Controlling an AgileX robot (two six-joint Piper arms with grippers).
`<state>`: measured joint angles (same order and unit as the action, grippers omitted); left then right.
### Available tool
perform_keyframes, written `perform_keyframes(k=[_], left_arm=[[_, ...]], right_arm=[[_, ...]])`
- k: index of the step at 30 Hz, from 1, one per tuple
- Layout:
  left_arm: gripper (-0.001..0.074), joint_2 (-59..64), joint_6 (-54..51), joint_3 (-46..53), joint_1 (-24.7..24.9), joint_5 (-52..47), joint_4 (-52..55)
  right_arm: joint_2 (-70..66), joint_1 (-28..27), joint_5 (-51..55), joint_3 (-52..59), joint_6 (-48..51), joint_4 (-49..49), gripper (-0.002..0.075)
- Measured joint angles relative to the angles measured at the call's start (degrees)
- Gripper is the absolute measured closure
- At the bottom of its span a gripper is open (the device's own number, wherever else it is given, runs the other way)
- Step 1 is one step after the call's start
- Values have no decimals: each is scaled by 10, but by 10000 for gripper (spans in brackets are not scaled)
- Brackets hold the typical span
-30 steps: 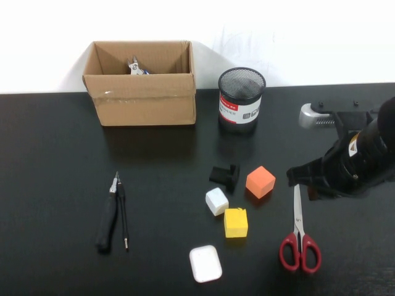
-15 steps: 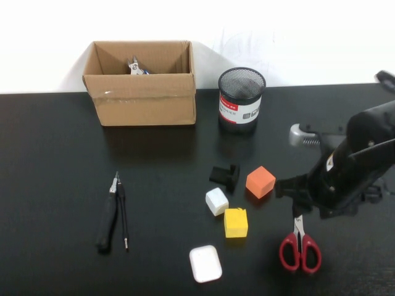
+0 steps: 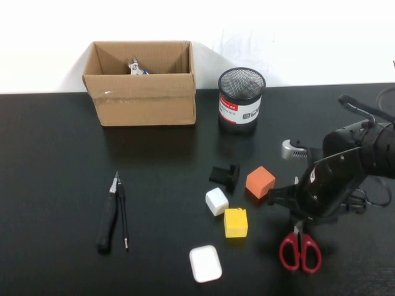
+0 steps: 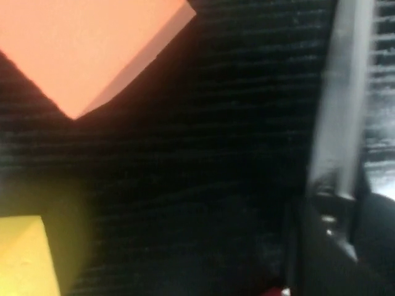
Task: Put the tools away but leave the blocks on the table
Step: Pick up the scissors from the table, then place the Scissors into the box
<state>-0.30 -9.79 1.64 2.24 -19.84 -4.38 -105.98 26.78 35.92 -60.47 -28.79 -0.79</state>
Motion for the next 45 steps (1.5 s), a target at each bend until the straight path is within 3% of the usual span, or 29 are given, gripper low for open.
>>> perform_keyframes(k=[1, 7, 8, 9, 13, 22, 30, 45], left_arm=[[739, 0, 0, 0, 0, 0, 0], [739, 0, 0, 0, 0, 0, 0], [739, 0, 0, 0, 0, 0, 0], [739, 0, 0, 0, 0, 0, 0], [739, 0, 0, 0, 0, 0, 0], [739, 0, 0, 0, 0, 0, 0], [739, 0, 0, 0, 0, 0, 0], [739, 0, 0, 0, 0, 0, 0]], right_arm=[[0, 0, 10, 0, -11, 4, 735], [2, 0, -3, -1, -7, 24, 733], [4, 0, -6, 0, -9, 27, 670], [7, 0, -10, 1, -9, 31, 733], [41, 0, -41, 4, -9, 45, 733], [146, 0, -195, 4, -10, 126, 732], [159, 0, -359, -1, -6, 156, 731], [52, 7, -349, -263, 29, 314, 730]])
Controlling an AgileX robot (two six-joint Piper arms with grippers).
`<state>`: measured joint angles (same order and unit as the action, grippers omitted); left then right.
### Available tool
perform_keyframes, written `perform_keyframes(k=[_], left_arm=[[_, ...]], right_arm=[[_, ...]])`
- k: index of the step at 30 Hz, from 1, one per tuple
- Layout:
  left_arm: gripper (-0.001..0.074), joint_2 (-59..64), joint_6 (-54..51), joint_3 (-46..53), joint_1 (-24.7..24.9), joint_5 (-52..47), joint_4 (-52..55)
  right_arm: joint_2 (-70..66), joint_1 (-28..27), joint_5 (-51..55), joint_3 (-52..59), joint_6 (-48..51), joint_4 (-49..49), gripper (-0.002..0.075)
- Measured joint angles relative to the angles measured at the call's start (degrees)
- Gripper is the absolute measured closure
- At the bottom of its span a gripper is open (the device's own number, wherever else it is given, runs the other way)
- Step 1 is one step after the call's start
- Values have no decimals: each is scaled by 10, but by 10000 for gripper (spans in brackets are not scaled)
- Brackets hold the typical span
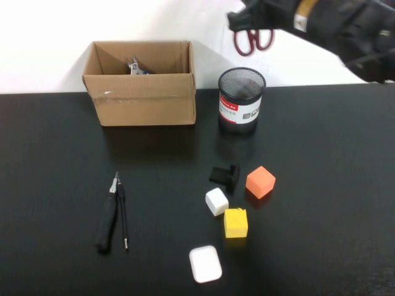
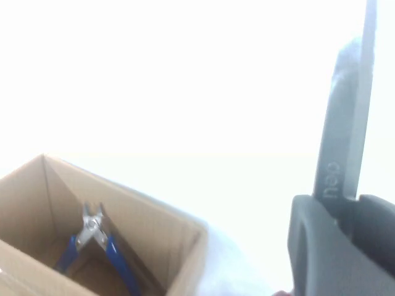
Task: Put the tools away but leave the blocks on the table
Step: Place the Scissors into the box
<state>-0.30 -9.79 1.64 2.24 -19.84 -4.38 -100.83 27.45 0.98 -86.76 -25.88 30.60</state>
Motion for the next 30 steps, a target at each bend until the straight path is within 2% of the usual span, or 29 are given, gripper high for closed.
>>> perform_keyframes(k=[8, 9, 10, 11, 12, 13, 14, 15, 16, 17, 18, 19, 20, 21, 26, 27, 28, 29, 30], left_arm=[[739, 0, 0, 0, 0, 0, 0], [739, 0, 0, 0, 0, 0, 0], [739, 0, 0, 0, 0, 0, 0], [739, 0, 0, 0, 0, 0, 0], [739, 0, 0, 0, 0, 0, 0], [739, 0, 0, 0, 0, 0, 0], [739, 0, 0, 0, 0, 0, 0], [739, 0, 0, 0, 0, 0, 0], [739, 0, 0, 0, 0, 0, 0], [739, 0, 0, 0, 0, 0, 0], [739, 0, 0, 0, 0, 0, 0], [739, 0, 0, 0, 0, 0, 0], [739, 0, 0, 0, 0, 0, 0], [739, 0, 0, 0, 0, 0, 0], [739, 0, 0, 0, 0, 0, 0], [739, 0, 0, 0, 0, 0, 0], [739, 0, 0, 0, 0, 0, 0], [739, 0, 0, 0, 0, 0, 0], [739, 0, 0, 0, 0, 0, 0]], right_arm=[[-139, 56, 3, -161, 8, 87, 730], [-155, 61, 2, -179, 9, 91, 671], [-175, 65, 2, -199, 11, 94, 671], [-195, 68, 2, -219, 12, 100, 730], [-211, 69, 1, -239, 13, 105, 671], [-229, 71, 1, -256, 13, 108, 730], [-246, 72, -1, -272, 13, 110, 671], [-261, 72, -1, -288, 16, 111, 671], [-276, 72, -1, -299, 18, 112, 730], [-289, 72, -3, -311, 21, 115, 671], [-302, 72, -10, -323, 22, 119, 671], [-310, 72, -10, -330, 23, 123, 730], [-320, 72, -14, -337, 23, 129, 730], [-327, 72, -17, -341, 25, 133, 671], [-342, 72, -19, -347, 34, 150, 656], [-342, 72, -19, -347, 36, 153, 595], [-342, 72, -19, -347, 36, 155, 626], [-342, 72, -19, -347, 36, 155, 526], [-342, 72, -19, -347, 36, 156, 577]])
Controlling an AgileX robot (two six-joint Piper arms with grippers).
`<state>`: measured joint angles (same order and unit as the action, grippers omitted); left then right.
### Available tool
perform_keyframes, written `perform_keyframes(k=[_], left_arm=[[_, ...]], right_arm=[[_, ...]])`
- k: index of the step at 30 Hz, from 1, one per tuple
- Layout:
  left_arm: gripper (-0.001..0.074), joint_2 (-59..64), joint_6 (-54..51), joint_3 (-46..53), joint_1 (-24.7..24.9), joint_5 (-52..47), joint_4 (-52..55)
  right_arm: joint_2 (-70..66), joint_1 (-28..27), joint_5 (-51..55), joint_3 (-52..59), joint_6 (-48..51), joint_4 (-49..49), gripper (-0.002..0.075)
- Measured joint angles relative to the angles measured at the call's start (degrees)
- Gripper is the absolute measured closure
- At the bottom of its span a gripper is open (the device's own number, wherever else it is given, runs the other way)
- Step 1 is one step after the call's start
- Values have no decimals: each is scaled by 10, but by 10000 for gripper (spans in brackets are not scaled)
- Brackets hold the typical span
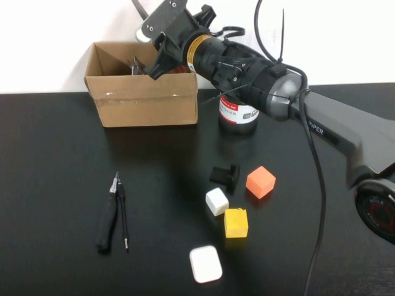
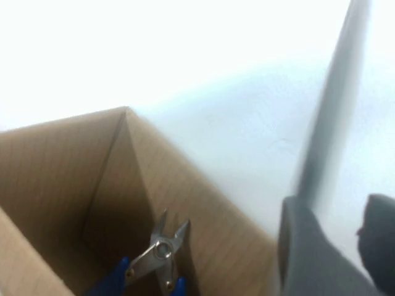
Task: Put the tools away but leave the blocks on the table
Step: Place the Scissors into the box, then pick up the black Screwdriver from the table
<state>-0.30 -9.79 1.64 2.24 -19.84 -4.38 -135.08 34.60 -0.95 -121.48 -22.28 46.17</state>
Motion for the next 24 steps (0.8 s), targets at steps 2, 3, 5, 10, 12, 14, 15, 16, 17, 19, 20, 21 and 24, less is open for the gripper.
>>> perform_keyframes(k=[2, 3, 5, 10, 12, 14, 15, 16, 17, 19, 20, 21, 24], left_arm=[[739, 0, 0, 0, 0, 0, 0], [739, 0, 0, 0, 0, 0, 0], [739, 0, 0, 0, 0, 0, 0], [739, 0, 0, 0, 0, 0, 0], [739, 0, 0, 0, 0, 0, 0], [739, 0, 0, 0, 0, 0, 0], [739, 0, 0, 0, 0, 0, 0], [739, 0, 0, 0, 0, 0, 0], [739, 0, 0, 0, 0, 0, 0], [739, 0, 0, 0, 0, 0, 0], [739, 0, 0, 0, 0, 0, 0], [739, 0, 0, 0, 0, 0, 0], [739, 0, 0, 0, 0, 0, 0]], right_arm=[[0, 0, -1, 0, -4, 1, 533], [0, 0, -1, 0, -6, 1, 522], [0, 0, -1, 0, -6, 2, 506], [12, 1, 20, 0, -24, 4, 498], [29, 2, 52, 0, -36, 4, 503], [54, 3, 102, 0, -51, 1, 518], [71, 4, 138, 0, -60, -4, 535], [90, 5, 178, 0, -64, -11, 626], [109, 6, 212, 0, -67, -17, 578], [148, 6, 294, 0, -72, -25, 636], [163, 6, 333, 0, -74, -25, 667], [181, 6, 366, 1, -74, -24, 691], [237, 6, 430, 27, -74, -10, 722]])
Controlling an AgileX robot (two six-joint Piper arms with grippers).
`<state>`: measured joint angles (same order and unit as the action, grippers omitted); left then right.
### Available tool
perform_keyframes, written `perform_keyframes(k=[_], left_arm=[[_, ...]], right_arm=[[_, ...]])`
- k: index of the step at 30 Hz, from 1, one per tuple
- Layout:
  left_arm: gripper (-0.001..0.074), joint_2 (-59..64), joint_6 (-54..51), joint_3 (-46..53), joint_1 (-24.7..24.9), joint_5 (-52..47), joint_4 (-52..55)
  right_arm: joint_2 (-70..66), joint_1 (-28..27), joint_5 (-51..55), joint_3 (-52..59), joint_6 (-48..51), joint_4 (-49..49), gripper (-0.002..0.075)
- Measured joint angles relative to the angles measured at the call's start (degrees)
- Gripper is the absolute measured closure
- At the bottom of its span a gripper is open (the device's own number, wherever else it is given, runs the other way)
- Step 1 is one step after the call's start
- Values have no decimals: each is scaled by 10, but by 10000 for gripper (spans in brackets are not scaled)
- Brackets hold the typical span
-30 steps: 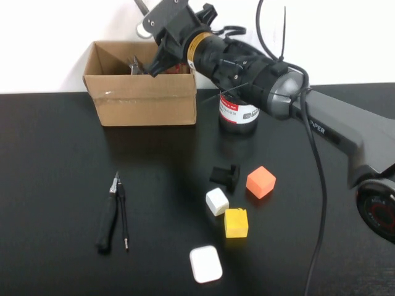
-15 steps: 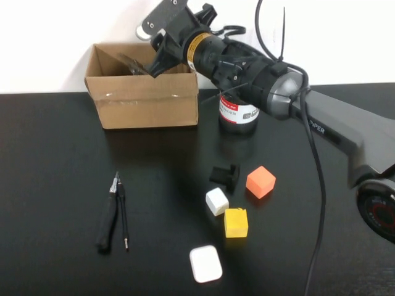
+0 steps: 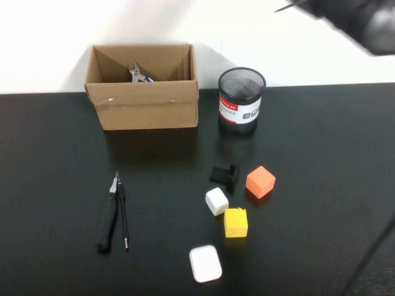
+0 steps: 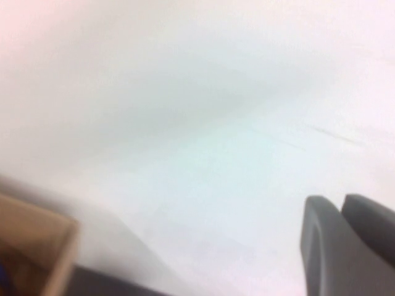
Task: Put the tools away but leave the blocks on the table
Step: Pick up the black Screwdriver from the table
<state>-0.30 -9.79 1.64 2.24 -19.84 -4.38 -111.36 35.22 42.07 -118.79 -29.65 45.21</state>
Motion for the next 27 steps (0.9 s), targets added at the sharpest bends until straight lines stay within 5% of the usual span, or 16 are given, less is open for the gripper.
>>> perform_keyframes(k=[19, 27], left_arm=[[739, 0, 0, 0, 0, 0, 0], [739, 0, 0, 0, 0, 0, 0]], right_arm=[[505, 0, -73, 606, 0, -68, 734], [701, 0, -90, 749, -5, -119, 734]])
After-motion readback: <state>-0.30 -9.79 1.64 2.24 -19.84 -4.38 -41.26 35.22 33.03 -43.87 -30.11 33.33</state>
